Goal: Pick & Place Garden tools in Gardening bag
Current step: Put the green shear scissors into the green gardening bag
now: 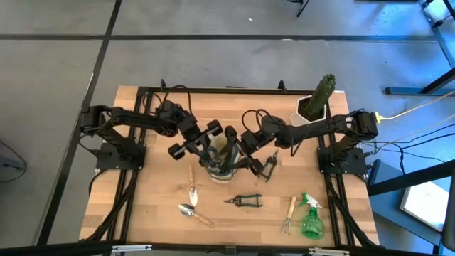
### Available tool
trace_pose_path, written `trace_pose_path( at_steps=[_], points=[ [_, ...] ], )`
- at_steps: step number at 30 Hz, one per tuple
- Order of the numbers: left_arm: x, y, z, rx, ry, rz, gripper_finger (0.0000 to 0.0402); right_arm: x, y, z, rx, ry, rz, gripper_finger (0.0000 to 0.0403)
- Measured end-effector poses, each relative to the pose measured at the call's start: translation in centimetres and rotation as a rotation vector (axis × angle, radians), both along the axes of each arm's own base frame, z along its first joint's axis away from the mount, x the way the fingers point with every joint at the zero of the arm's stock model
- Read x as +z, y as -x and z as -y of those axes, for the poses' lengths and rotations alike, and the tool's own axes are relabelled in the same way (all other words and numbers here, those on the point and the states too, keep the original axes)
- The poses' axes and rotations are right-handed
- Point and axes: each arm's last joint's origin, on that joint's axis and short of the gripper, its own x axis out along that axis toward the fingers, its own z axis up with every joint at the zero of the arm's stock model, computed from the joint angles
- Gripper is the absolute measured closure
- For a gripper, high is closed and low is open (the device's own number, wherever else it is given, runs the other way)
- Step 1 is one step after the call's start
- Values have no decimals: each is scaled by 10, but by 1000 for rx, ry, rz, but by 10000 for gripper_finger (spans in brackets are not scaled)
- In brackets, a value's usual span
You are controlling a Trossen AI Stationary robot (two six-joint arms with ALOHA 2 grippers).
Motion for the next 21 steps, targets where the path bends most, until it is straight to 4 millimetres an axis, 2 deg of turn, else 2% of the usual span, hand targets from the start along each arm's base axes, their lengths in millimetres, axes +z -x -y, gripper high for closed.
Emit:
trace_pose_path(
  at_steps=[5,13,21],
  points=[
    [5,1,-10,-12,-52,28,363,4,0,8,-36,-10,40,139],
    [19,-1,-7,-116,-181,118,363,9,0,23,-105,-40,80,139],
    [19,-2,-12,-75,-182,137,363,9,0,25,-120,-39,76,139]
  ],
)
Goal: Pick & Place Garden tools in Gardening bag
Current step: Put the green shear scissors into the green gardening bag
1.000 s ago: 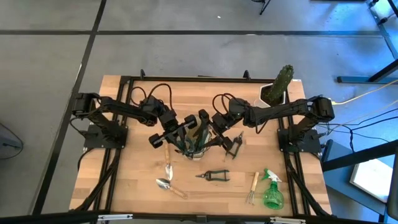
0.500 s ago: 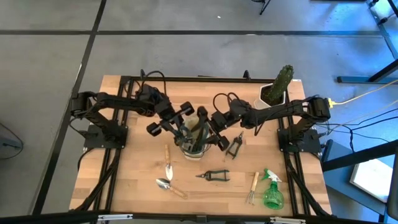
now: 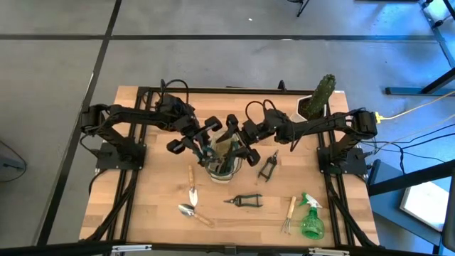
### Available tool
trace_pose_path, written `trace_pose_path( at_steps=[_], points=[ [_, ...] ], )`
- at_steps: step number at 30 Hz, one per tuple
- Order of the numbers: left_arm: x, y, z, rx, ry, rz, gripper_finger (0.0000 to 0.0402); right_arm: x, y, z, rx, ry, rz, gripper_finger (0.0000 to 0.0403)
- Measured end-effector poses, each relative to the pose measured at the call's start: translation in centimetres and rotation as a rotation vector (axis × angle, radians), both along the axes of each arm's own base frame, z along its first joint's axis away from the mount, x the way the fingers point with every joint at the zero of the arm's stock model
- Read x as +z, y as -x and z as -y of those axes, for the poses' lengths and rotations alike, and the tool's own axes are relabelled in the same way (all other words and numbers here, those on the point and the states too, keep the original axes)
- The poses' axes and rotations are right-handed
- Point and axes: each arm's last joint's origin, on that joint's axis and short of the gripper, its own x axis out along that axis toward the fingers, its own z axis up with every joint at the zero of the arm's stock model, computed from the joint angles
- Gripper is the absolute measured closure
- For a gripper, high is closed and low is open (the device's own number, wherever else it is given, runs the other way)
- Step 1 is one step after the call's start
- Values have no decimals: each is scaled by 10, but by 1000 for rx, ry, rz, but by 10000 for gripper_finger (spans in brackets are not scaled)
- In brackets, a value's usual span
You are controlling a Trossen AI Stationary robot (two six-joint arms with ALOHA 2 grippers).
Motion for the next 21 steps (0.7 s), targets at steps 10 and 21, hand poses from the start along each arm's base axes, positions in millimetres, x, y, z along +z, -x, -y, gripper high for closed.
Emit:
trace_pose_path(
  at_steps=[10,21],
  points=[
    [12,-17,-9,-14,-10,-16,363,-4,-1,-1,-47,23,-27,139],
    [0,-41,-24,-13,7,-100,363,-4,-3,-7,-27,30,-54,139]
  ],
)
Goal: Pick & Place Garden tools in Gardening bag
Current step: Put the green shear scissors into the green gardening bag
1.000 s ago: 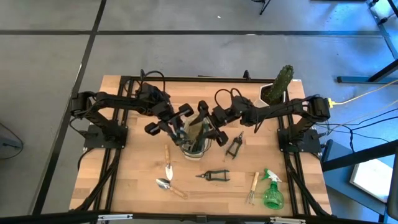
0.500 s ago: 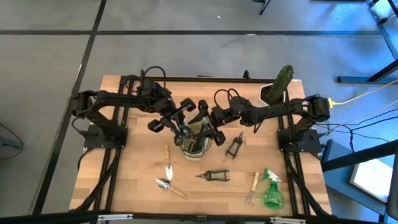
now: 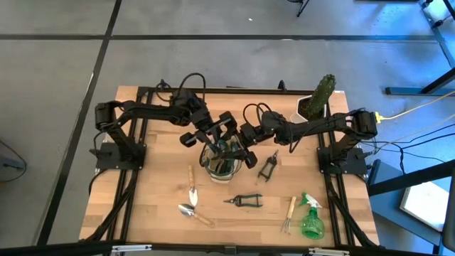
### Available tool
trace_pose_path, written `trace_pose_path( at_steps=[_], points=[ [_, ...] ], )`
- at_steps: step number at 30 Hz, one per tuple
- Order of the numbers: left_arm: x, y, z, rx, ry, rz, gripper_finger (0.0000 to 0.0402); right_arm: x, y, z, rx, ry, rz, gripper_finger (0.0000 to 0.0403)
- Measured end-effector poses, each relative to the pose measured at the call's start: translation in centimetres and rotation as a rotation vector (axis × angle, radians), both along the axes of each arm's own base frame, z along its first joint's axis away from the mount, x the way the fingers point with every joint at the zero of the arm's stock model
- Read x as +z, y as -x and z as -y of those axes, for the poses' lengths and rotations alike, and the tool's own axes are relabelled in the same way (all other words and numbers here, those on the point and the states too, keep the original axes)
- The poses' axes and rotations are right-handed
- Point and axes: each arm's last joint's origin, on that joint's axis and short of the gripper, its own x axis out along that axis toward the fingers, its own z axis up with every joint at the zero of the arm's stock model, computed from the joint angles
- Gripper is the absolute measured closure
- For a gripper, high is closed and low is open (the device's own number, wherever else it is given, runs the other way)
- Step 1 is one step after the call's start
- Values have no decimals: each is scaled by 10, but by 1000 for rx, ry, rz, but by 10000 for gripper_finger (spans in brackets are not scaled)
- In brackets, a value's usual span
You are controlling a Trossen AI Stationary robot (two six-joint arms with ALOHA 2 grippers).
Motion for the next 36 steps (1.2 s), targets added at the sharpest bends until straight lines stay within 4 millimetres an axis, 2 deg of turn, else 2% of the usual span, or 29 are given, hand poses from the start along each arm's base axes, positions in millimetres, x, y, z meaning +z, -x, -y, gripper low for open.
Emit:
trace_pose_path(
  at_steps=[4,8,19,23,30,36],
  points=[
    [1,1,0,-5,5,-13,363,0,0,0,-2,2,-1,145],
    [1,1,0,-12,11,-37,363,0,0,2,-5,-23,-15,179],
    [-1,2,-8,-10,0,-47,363,3,-2,1,62,-24,-43,350],
    [0,2,-8,-7,4,-48,355,5,-2,1,62,-14,-49,349],
    [0,2,-8,-5,54,-133,288,2,-3,3,53,-20,-71,351],
    [5,6,-14,30,142,-205,275,7,2,7,41,-33,-115,351]
  ],
)
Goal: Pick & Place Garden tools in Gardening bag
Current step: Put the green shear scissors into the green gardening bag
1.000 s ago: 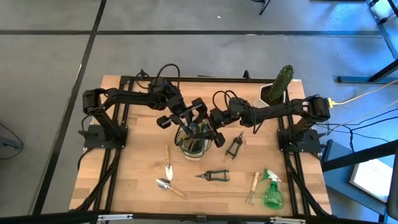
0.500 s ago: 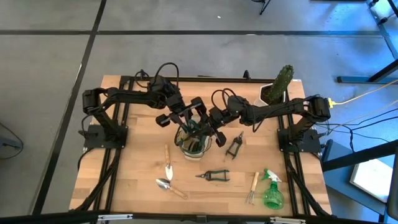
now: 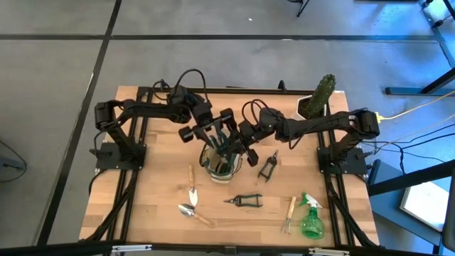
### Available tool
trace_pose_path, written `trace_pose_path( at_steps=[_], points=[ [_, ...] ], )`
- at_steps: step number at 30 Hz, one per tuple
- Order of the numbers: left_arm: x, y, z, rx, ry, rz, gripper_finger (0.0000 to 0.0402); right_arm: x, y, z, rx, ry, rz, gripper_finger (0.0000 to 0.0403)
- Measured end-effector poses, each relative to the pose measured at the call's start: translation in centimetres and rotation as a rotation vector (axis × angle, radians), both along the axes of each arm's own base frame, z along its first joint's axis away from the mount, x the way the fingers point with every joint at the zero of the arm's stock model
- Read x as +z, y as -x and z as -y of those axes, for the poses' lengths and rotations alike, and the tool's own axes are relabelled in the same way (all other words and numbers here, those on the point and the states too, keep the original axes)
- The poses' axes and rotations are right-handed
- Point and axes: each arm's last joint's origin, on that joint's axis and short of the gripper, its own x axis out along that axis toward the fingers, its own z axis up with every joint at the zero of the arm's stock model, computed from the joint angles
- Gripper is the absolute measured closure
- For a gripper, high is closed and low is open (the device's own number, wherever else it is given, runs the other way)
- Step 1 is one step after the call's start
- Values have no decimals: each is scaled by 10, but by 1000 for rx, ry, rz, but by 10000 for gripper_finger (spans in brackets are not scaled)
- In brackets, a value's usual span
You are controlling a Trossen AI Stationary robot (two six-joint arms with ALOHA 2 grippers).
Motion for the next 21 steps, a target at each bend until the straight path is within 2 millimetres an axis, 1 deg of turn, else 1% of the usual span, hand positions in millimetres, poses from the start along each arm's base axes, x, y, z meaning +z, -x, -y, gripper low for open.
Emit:
trace_pose_path(
  at_steps=[4,8,15,21],
  points=[
    [-3,8,-13,52,46,-47,274,2,6,2,-69,-2,-84,351],
    [-15,19,-30,124,93,-103,273,0,8,-1,-169,16,-131,351],
    [-36,35,-43,241,132,-103,272,-3,9,-2,-195,23,-161,351],
    [-51,55,-52,346,194,-141,272,-6,8,0,-298,-19,-206,351]
  ],
)
